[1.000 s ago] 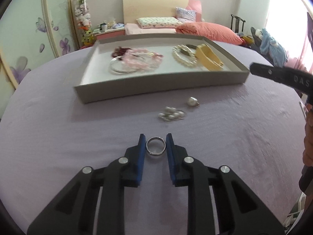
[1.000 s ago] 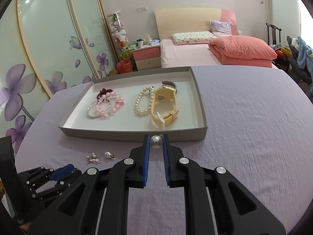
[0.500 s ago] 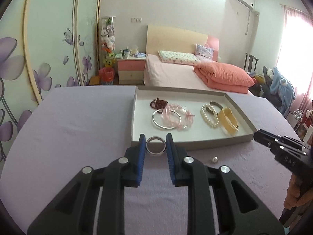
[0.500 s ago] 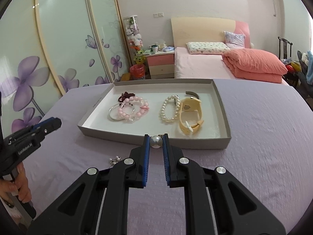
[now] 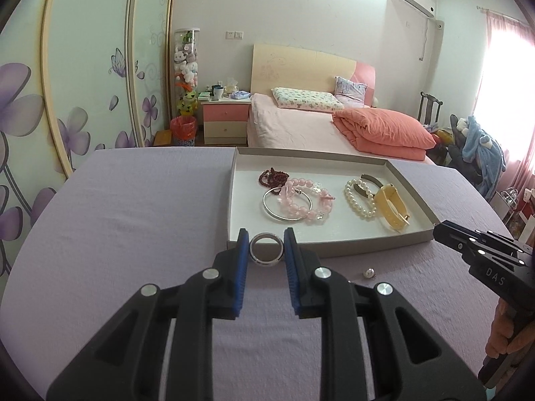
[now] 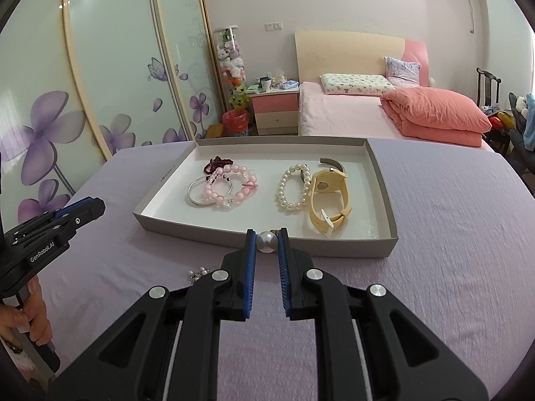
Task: Organize jewelry
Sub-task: 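Drop pearl earring into tray from right tool while left tool drops silver ring there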
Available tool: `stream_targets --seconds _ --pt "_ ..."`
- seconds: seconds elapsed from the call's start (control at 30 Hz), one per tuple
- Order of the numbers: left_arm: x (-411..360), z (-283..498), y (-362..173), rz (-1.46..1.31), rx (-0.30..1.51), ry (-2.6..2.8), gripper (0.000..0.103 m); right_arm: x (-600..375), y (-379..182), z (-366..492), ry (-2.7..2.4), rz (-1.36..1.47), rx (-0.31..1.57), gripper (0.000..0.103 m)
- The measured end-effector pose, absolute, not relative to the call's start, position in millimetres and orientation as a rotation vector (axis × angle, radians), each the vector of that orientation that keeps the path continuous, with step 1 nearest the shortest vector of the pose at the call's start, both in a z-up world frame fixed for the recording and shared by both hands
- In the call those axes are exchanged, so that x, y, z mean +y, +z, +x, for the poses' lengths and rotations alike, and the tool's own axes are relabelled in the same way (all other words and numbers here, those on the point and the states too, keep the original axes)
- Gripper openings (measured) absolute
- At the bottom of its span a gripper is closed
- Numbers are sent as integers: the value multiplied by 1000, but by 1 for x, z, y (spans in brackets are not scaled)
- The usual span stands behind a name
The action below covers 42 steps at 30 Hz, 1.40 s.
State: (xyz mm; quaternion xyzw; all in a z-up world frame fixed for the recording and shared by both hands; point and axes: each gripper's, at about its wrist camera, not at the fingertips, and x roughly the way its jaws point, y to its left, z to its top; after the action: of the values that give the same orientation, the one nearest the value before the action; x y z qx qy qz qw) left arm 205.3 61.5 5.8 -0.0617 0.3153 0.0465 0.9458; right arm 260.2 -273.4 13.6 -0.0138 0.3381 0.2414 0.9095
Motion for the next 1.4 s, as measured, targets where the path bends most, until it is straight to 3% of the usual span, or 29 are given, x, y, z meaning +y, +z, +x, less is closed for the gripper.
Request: stream_targets --seconds 0.47,1.4 --pt "69 223 13 -133 604 103 22 -265 38 305 472 18 623 14" --pt "62 309 5 -73 599 101 22 -225 -17 382 452 -52 736 14"
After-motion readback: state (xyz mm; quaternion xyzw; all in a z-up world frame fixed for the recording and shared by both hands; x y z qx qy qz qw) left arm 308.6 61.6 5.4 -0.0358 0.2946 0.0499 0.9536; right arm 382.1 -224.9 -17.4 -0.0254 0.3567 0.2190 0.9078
